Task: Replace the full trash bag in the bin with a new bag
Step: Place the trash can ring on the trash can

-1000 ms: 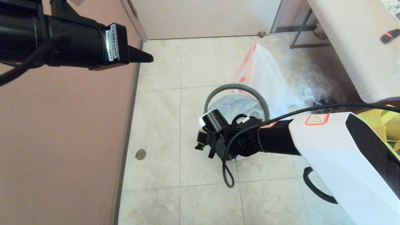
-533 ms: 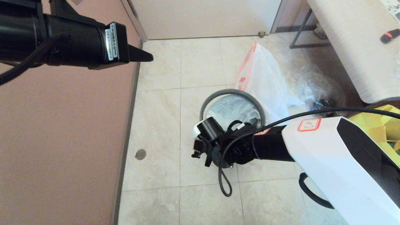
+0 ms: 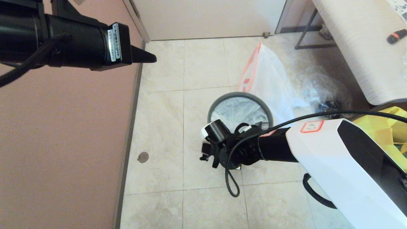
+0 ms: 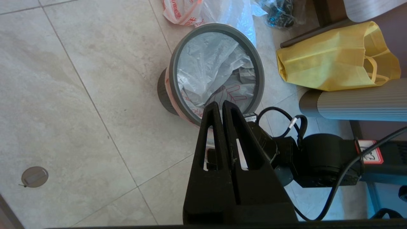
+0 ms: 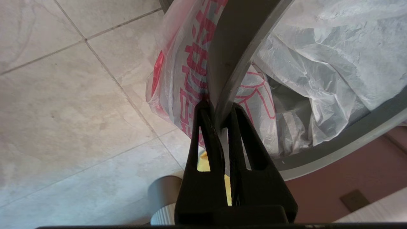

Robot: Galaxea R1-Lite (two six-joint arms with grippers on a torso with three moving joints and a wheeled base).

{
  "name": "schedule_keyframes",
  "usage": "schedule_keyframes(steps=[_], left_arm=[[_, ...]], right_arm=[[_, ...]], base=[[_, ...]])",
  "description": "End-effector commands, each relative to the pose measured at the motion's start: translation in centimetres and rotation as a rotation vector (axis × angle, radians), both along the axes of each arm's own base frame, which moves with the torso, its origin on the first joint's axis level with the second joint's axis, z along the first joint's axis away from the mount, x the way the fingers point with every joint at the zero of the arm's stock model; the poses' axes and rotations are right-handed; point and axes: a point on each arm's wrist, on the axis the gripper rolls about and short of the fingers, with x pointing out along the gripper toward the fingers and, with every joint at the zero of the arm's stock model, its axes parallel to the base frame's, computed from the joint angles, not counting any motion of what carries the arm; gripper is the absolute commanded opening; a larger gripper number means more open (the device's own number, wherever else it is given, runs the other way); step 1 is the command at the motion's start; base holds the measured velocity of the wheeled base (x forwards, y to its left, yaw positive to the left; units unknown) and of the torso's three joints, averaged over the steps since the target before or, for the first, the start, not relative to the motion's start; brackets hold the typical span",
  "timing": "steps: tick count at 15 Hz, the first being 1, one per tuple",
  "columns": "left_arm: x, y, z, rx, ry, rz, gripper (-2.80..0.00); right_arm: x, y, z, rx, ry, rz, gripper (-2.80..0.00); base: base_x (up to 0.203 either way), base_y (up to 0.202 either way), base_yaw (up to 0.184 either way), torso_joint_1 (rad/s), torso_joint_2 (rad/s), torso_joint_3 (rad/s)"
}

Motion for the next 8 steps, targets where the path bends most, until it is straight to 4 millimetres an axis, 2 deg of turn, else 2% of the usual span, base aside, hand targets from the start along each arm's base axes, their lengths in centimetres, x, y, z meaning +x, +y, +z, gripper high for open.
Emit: schedule_keyframes(steps=[1,4,8], left_arm=[[0.06,-0.04,-0.07,0.001,0.004,-0.001,-2.8],[0.05,-0.04,-0.07,0.001,0.004,-0.001,-2.8],[0.07,-0.04,-0.08,0.001,0.005,-0.001,-2.8]], right_arm=[[0.23,0.06,-0.75,-0.018,0.009,0.0,-2.8],[0.95,-0.33,-1.0,-0.038,0.014,-0.002,-2.8],[0.65,-0.7,-0.57,-0.064,0.036,0.002,-2.8]], base=[[0.0,0.0,0.0,0.0,0.0,0.0],[0.0,0.0,0.0,0.0,0.0,0.0],[0.0,0.0,0.0,0.0,0.0,0.0]])
